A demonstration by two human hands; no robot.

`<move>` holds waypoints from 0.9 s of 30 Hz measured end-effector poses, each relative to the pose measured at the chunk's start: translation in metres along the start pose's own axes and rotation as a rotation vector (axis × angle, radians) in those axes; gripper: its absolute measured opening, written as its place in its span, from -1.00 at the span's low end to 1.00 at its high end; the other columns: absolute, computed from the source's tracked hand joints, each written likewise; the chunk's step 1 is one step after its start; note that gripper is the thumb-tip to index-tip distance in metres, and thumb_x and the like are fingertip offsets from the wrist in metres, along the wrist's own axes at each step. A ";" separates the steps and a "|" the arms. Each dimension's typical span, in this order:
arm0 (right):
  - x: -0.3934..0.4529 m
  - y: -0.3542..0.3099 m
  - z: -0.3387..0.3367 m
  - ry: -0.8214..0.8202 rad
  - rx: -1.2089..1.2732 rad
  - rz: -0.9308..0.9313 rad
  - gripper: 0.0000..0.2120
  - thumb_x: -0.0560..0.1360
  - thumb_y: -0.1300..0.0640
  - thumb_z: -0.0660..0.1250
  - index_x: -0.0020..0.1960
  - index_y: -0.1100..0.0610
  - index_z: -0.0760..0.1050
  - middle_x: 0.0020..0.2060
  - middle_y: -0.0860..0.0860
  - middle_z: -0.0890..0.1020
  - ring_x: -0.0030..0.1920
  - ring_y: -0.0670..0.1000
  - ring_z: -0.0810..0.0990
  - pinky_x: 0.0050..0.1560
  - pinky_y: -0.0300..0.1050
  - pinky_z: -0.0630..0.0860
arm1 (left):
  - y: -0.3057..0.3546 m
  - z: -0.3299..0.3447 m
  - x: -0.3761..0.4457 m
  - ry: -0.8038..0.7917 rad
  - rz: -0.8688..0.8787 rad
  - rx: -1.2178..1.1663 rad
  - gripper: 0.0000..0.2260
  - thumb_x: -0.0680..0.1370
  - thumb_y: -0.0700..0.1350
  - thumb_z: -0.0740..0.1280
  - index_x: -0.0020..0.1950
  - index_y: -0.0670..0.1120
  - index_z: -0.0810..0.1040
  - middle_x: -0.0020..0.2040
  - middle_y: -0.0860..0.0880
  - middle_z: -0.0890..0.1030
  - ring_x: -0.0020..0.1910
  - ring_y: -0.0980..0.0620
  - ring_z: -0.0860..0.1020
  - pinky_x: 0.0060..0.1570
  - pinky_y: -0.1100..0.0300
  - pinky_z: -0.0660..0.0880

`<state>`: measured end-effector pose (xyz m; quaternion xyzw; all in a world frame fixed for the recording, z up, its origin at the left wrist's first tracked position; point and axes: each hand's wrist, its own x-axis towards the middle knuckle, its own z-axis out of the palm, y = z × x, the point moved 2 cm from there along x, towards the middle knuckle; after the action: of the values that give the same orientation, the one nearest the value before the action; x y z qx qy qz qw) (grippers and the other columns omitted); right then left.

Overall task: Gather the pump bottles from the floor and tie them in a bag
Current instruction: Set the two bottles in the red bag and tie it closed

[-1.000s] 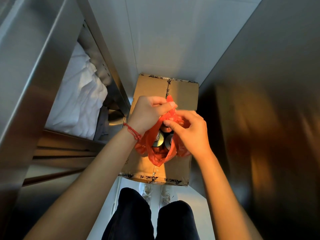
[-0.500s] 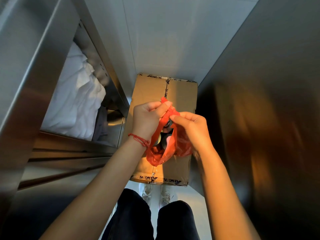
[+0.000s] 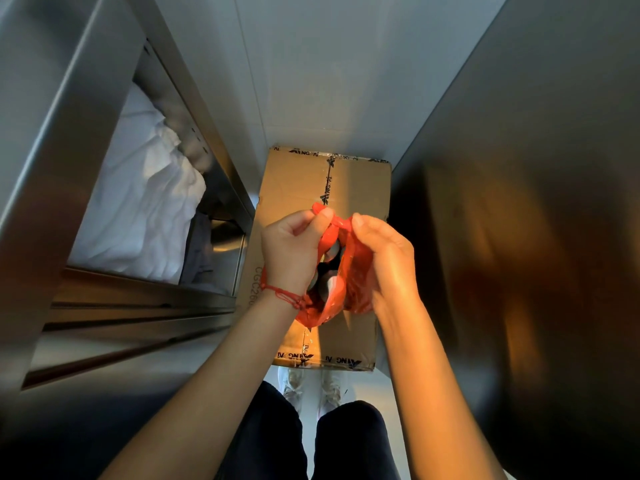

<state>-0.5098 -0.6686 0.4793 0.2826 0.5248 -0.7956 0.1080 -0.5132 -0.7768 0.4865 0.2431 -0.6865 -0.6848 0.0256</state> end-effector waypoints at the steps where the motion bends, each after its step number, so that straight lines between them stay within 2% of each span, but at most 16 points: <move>1: 0.001 0.001 0.000 0.017 0.039 -0.025 -0.91 0.45 0.26 0.32 -0.21 0.17 0.57 -0.36 0.02 0.65 -0.37 -0.05 0.60 -0.27 -0.19 0.57 | -0.002 -0.001 0.001 0.017 0.016 0.025 -0.76 0.48 -0.18 0.36 -0.34 -0.29 0.58 -0.45 -0.14 0.51 -0.43 0.08 0.44 -0.40 0.37 0.41; 3: 0.003 0.004 -0.001 0.045 0.129 -0.071 -0.87 0.51 0.28 0.24 -0.19 0.19 0.52 -0.31 -0.04 0.67 -0.33 -0.09 0.62 -0.24 -0.20 0.57 | -0.007 -0.005 0.003 0.064 0.001 0.043 -0.80 0.48 -0.15 0.36 -0.35 -0.15 0.61 -0.40 -0.12 0.57 -0.37 0.04 0.51 -0.30 0.28 0.48; 5: 0.005 0.007 -0.005 0.062 0.244 -0.074 -0.83 0.55 0.28 0.17 -0.18 0.20 0.48 -0.21 -0.02 0.69 -0.23 -0.06 0.67 -0.14 -0.15 0.62 | -0.014 -0.011 0.007 0.123 -0.066 -0.024 -0.84 0.48 -0.16 0.36 -0.31 -0.02 0.61 -0.41 0.01 0.63 -0.32 0.04 0.61 -0.25 0.24 0.56; 7: 0.006 0.009 -0.012 0.103 0.359 -0.055 -0.82 0.57 0.28 0.14 -0.16 0.21 0.45 -0.27 0.04 0.71 -0.21 0.03 0.70 -0.07 -0.03 0.62 | -0.021 -0.021 0.010 0.170 -0.136 -0.119 -0.89 0.48 -0.21 0.35 -0.24 -0.08 0.61 -0.45 0.06 0.64 -0.35 0.10 0.65 -0.31 0.33 0.57; 10: 0.010 0.014 -0.027 0.244 0.482 -0.010 -0.85 0.57 0.30 0.13 -0.14 0.22 0.42 -0.43 0.07 0.69 -0.32 0.06 0.69 -0.04 0.07 0.57 | -0.033 -0.039 0.014 0.233 -0.238 -0.198 -0.94 0.49 -0.24 0.33 -0.14 -0.21 0.59 -0.41 -0.01 0.66 -0.38 0.11 0.65 -0.37 0.37 0.55; 14: 0.015 0.016 -0.043 0.346 0.488 0.025 -0.87 0.57 0.29 0.15 -0.15 0.22 0.41 -0.52 0.04 0.66 -0.41 0.02 0.68 -0.15 0.08 0.60 | -0.044 -0.053 0.014 0.284 -0.333 -0.268 -0.95 0.48 -0.25 0.34 -0.14 -0.23 0.56 -0.36 -0.08 0.65 -0.39 0.11 0.64 -0.35 0.33 0.58; 17: 0.018 0.015 -0.048 0.393 0.484 0.026 -0.88 0.56 0.30 0.17 -0.15 0.23 0.40 -0.51 0.06 0.65 -0.42 0.02 0.67 -0.04 0.08 0.55 | -0.048 -0.056 0.014 0.318 -0.383 -0.338 -0.96 0.48 -0.26 0.34 -0.13 -0.24 0.55 -0.44 -0.05 0.66 -0.39 0.09 0.65 -0.36 0.32 0.59; 19: 0.019 0.015 -0.048 0.413 0.491 0.031 -0.89 0.55 0.31 0.18 -0.15 0.23 0.41 -0.43 0.12 0.65 -0.42 0.03 0.67 -0.03 0.08 0.54 | -0.048 -0.057 0.015 0.348 -0.410 -0.390 -0.94 0.47 -0.27 0.35 -0.11 -0.25 0.54 -0.43 -0.07 0.66 -0.40 0.08 0.65 -0.36 0.30 0.59; 22: 0.017 0.014 -0.051 0.414 0.465 -0.007 -0.87 0.55 0.30 0.18 -0.16 0.22 0.42 -0.45 0.09 0.66 -0.41 0.01 0.68 -0.10 0.04 0.58 | -0.045 -0.055 0.014 0.327 -0.387 -0.390 -0.95 0.47 -0.26 0.35 -0.11 -0.25 0.55 -0.31 -0.15 0.65 -0.38 0.07 0.65 -0.32 0.29 0.60; 24: 0.013 0.009 -0.053 0.369 0.389 -0.107 -0.85 0.56 0.29 0.17 -0.17 0.20 0.42 -0.43 0.07 0.67 -0.38 0.00 0.68 -0.17 -0.03 0.65 | -0.040 -0.052 0.012 0.237 -0.302 -0.327 -0.93 0.48 -0.26 0.33 -0.09 -0.27 0.56 -0.24 -0.17 0.63 -0.34 0.06 0.65 -0.29 0.29 0.60; 27: 0.005 -0.007 -0.049 0.230 0.163 -0.305 -0.84 0.55 0.30 0.20 -0.18 0.16 0.45 -0.39 0.02 0.70 -0.30 -0.01 0.69 -0.21 -0.19 0.64 | -0.028 -0.049 0.014 0.077 -0.133 -0.227 -0.94 0.47 -0.25 0.34 -0.13 -0.21 0.61 -0.29 -0.06 0.66 -0.31 0.09 0.65 -0.27 0.31 0.59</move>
<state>-0.5005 -0.6209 0.4678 0.2967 0.5042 -0.8052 -0.0974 -0.4987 -0.8254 0.4583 0.3097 -0.5856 -0.7484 0.0337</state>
